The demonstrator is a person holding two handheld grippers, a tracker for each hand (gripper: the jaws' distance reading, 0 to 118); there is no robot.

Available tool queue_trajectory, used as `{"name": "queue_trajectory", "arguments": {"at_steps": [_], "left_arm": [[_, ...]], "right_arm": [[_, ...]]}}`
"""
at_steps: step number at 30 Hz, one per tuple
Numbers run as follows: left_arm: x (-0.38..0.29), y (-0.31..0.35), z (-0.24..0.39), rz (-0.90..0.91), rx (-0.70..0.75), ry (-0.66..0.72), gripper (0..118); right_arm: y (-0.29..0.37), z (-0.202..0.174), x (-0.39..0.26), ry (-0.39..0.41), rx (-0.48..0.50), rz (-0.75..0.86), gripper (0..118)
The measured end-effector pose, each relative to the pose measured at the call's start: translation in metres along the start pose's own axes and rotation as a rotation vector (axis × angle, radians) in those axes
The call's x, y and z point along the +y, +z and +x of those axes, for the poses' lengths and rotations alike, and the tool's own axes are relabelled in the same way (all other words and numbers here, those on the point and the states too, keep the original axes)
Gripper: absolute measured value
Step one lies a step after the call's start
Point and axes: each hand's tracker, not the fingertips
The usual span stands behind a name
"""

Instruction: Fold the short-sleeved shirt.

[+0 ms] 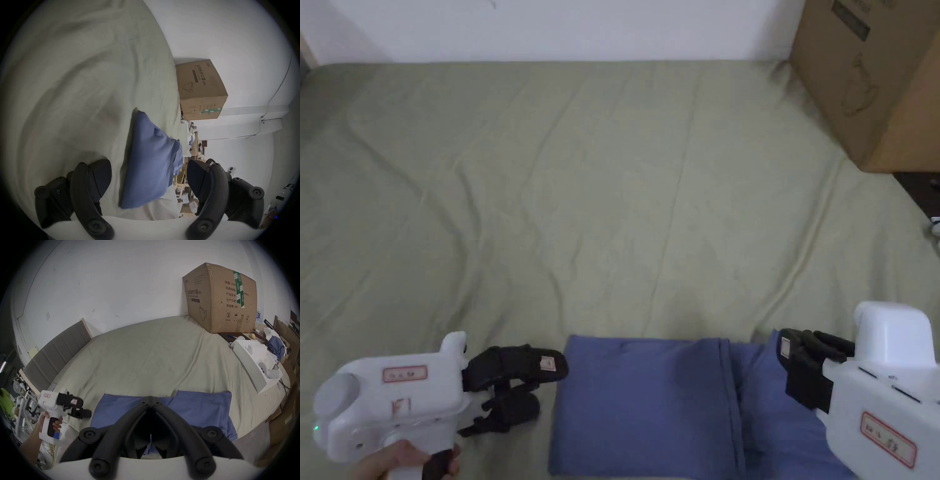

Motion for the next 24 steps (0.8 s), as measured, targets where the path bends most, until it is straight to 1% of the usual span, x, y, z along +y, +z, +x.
{"name": "queue_trajectory", "arguments": {"at_steps": [2, 3, 4, 5, 6, 7, 8, 9, 10, 11, 13, 14, 16, 19, 22, 23, 24], "left_arm": [[0.01, -0.017, -0.006, -0.041, 0.03, 0.0, 98], [0.012, -0.023, -0.006, -0.053, 0.015, -0.006, 98], [0.014, -0.028, -0.004, -0.076, -0.03, -0.026, 98], [0.016, -0.034, -0.003, -0.095, -0.058, -0.039, 96], [0.017, -0.042, 0.0, -0.125, -0.065, -0.055, 89], [0.019, -0.049, 0.0, -0.159, -0.065, -0.067, 80], [0.02, -0.053, 0.002, -0.152, -0.052, -0.064, 74], [0.021, -0.058, 0.004, -0.156, -0.034, -0.075, 74], [0.017, -0.062, 0.002, -0.161, 0.071, -0.089, 49], [0.015, -0.069, 0.002, -0.191, 0.137, -0.111, 11], [0.014, -0.061, 0.001, -0.159, 0.021, -0.077, 9], [0.019, -0.059, -0.013, -0.157, 0.033, -0.07, 9], [0.021, -0.054, -0.006, -0.168, 0.067, -0.077, 9], [0.023, -0.049, 0.005, -0.158, 0.067, -0.064, 8], [0.023, -0.031, 0.016, -0.146, 0.082, -0.103, 8], [0.025, -0.023, 0.021, -0.134, 0.108, -0.099, 8], [0.027, -0.013, 0.026, -0.138, 0.138, -0.127, 8]], "right_arm": [[-0.001, -0.002, 0.0, 0.017, -0.007, -0.007, 0], [-0.002, -0.002, 0.001, 0.026, -0.015, -0.011, 0], [-0.002, -0.003, 0.002, 0.029, -0.019, -0.011, 0], [-0.002, -0.003, 0.002, 0.029, -0.019, -0.011, 0], [-0.002, -0.002, 0.003, 0.027, -0.017, -0.012, 0], [-0.003, -0.003, 0.005, 0.019, -0.012, -0.014, 0], [-0.005, -0.003, 0.007, 0.013, -0.008, -0.016, 0], [-0.006, -0.004, 0.008, 0.012, -0.005, -0.016, 0], [-0.006, -0.005, 0.009, 0.012, -0.005, -0.017, 0], [-0.006, -0.005, 0.01, 0.014, -0.006, -0.016, 0], [-0.005, -0.006, 0.011, 0.026, -0.008, -0.015, 0], [-0.005, -0.006, 0.011, 0.03, -0.008, -0.012, 0], [-0.004, -0.005, 0.012, 0.033, -0.011, -0.006, 0], [-0.004, -0.001, 0.012, 0.014, -0.016, -0.005, 0], [-0.001, 0.003, 0.011, 0.003, -0.018, -0.006, 0], [0.001, 0.004, 0.01, 0.003, -0.023, -0.005, 0], [0.002, 0.006, 0.01, 0.004, -0.025, -0.004, 0]]}}
